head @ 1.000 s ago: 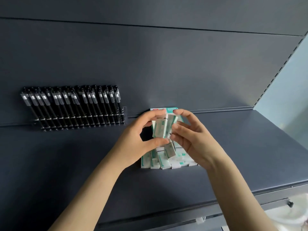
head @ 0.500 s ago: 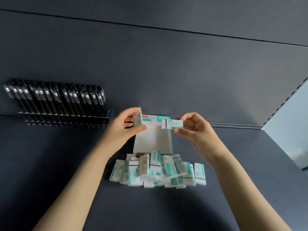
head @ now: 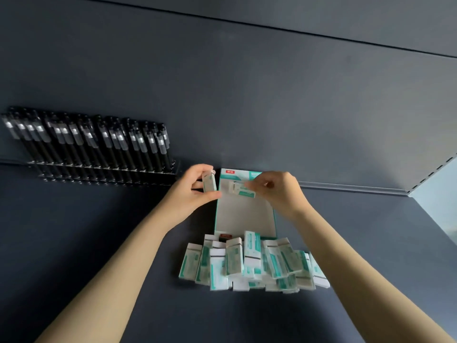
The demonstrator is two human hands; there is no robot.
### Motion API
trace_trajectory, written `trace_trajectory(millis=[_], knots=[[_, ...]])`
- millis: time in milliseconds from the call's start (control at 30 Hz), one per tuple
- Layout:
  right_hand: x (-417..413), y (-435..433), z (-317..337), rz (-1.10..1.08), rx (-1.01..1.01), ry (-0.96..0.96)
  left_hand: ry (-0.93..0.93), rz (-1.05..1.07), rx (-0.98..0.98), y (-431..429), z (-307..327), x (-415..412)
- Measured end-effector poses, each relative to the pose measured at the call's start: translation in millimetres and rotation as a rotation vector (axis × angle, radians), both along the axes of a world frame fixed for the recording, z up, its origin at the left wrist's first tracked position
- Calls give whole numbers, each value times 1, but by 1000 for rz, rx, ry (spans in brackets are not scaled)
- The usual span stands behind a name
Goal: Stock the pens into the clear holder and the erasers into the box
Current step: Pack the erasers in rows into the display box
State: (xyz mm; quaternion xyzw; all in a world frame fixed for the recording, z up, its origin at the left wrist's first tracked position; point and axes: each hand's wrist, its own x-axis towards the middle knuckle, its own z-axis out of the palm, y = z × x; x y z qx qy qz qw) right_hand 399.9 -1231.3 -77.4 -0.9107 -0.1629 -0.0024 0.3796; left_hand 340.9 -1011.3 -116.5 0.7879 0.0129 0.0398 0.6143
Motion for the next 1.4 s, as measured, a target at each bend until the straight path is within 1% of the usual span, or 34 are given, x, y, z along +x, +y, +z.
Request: trace_trajectory(millis=[167,333,500,600,733,933,1000,1100,1200,1333,1400], knots=[[8,14,-11,23,-166,-25,-3,-92,146,1,-5,4],[11,18,-19,-48,-170,-69,21,-118,156,3,-3,4],[6,6,-20,86,-224,-45,37,-140,168,5,0,5],[5,1,-25,131,-288,-125,44,-150,175,5,0,4],[5,2,-27,117,-340,-213,56,-151,177,4,2,3],[9,6,-26,139,-474,-379,64,-153,172,3,3,3],[12,9,-25,161,-469,-394,62,-150,168,3,2,4],[15,16,-24,188,-452,-345,59,-147,166,3,1,4],[17,19,-28,178,-423,-336,52,-145,163,3,0,5],[19,15,-31,179,-329,-277,38,-158,161,5,-1,6],[19,14,-27,167,-249,-226,-11,-125,175,4,0,6]])
